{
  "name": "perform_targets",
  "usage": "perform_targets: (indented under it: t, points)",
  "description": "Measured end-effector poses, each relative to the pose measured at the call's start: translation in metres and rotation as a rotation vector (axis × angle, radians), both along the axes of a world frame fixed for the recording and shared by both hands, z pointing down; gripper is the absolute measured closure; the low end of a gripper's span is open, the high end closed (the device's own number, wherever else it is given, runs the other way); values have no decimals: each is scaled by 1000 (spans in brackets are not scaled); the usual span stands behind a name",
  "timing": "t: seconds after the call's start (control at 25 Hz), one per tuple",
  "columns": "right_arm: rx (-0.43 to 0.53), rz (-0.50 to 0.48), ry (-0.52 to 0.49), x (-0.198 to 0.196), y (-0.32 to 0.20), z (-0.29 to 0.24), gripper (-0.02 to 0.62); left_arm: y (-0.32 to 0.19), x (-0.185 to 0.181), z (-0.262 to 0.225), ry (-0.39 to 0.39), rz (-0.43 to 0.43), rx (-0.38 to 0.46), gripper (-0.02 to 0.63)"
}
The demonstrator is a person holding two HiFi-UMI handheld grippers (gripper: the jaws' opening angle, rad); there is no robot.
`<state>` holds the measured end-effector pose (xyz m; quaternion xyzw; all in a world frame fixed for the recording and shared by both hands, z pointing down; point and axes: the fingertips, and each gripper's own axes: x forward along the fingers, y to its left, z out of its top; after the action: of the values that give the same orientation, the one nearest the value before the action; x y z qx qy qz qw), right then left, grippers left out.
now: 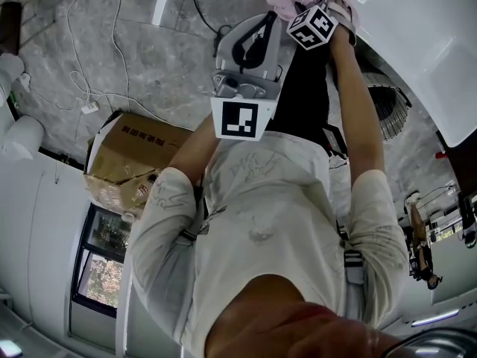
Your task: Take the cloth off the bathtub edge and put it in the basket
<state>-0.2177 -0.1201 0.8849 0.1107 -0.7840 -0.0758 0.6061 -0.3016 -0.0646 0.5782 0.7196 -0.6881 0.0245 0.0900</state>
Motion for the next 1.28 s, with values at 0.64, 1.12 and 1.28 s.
perform_targets:
  t: [0.64,1.12,1.28]
  points:
    - [74,-24,5,7,5,-30,352,-6,3,-24,-5,8,10,604]
    - [64,111,-64,17,20,-54,497,-9,6,-51,-17,23,37,604]
    - [-21,224,-116,23,18,-64,500,-13,6,-60,-30,26,53,604]
